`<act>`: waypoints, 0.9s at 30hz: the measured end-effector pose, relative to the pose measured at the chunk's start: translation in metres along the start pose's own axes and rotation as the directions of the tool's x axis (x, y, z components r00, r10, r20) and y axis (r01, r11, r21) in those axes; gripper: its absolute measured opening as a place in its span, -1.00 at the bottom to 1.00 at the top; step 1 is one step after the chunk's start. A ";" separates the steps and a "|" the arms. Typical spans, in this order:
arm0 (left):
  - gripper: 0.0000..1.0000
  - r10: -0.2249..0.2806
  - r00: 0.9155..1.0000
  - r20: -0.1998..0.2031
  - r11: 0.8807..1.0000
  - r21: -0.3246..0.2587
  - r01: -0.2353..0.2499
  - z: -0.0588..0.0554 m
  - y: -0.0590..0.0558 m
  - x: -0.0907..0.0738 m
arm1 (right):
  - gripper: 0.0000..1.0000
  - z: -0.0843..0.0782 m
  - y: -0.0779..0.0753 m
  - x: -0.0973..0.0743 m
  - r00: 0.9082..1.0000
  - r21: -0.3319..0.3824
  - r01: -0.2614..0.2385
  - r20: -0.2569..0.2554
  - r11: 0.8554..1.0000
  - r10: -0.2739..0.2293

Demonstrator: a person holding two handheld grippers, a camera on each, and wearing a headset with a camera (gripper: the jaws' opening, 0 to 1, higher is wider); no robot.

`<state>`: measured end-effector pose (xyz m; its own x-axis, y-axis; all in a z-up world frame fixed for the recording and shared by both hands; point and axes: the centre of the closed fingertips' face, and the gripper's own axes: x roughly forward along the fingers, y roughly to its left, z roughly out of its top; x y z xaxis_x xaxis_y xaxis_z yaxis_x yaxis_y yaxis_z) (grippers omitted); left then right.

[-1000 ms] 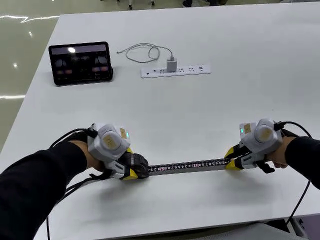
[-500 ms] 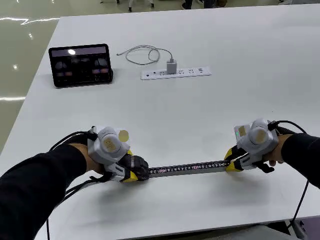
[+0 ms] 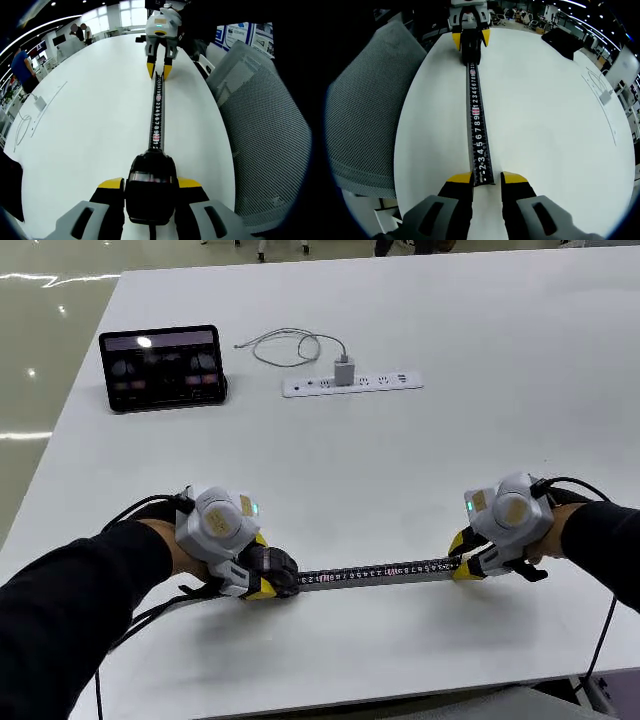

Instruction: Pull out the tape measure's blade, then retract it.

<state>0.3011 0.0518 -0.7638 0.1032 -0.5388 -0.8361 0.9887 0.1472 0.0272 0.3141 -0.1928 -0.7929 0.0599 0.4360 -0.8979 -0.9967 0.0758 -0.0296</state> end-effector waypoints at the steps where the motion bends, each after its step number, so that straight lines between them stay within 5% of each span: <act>1: -0.31 0.001 1.000 0.000 1.000 0.000 -0.001 0.000 0.000 0.000 | -0.64 0.001 -0.001 -0.001 1.000 0.003 0.004 0.004 1.000 -0.004; 4: -0.31 0.002 1.000 -0.007 1.000 0.000 -0.002 0.000 0.000 0.000 | -0.28 0.007 -0.007 -0.007 0.999 0.053 0.042 0.026 0.998 -0.044; 10: -0.30 0.001 1.000 -0.012 1.000 0.000 -0.001 0.000 0.001 0.000 | -0.07 0.005 -0.003 -0.009 0.998 0.054 0.051 0.018 0.997 -0.052; 14: -0.29 0.007 1.000 -0.024 1.000 -0.007 -0.007 -0.002 0.001 0.000 | -0.09 0.004 -0.001 -0.011 0.999 0.047 0.048 0.018 0.998 -0.048; 17: -0.14 0.053 0.997 -0.055 0.998 -0.026 -0.054 -0.009 0.009 -0.001 | -0.07 0.004 0.001 -0.012 0.999 0.049 0.047 0.016 0.998 -0.047; 27: 0.11 0.085 0.995 -0.061 0.991 -0.095 -0.090 -0.021 0.016 -0.013 | 0.03 0.002 0.007 -0.016 0.999 0.074 0.036 0.020 0.997 -0.038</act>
<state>0.3131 0.0782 -0.7638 0.1799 -0.4728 -0.8626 0.9606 0.2734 0.0504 0.3066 -0.1970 -0.7778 0.0987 0.4507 -0.8872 -0.9870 0.1579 -0.0296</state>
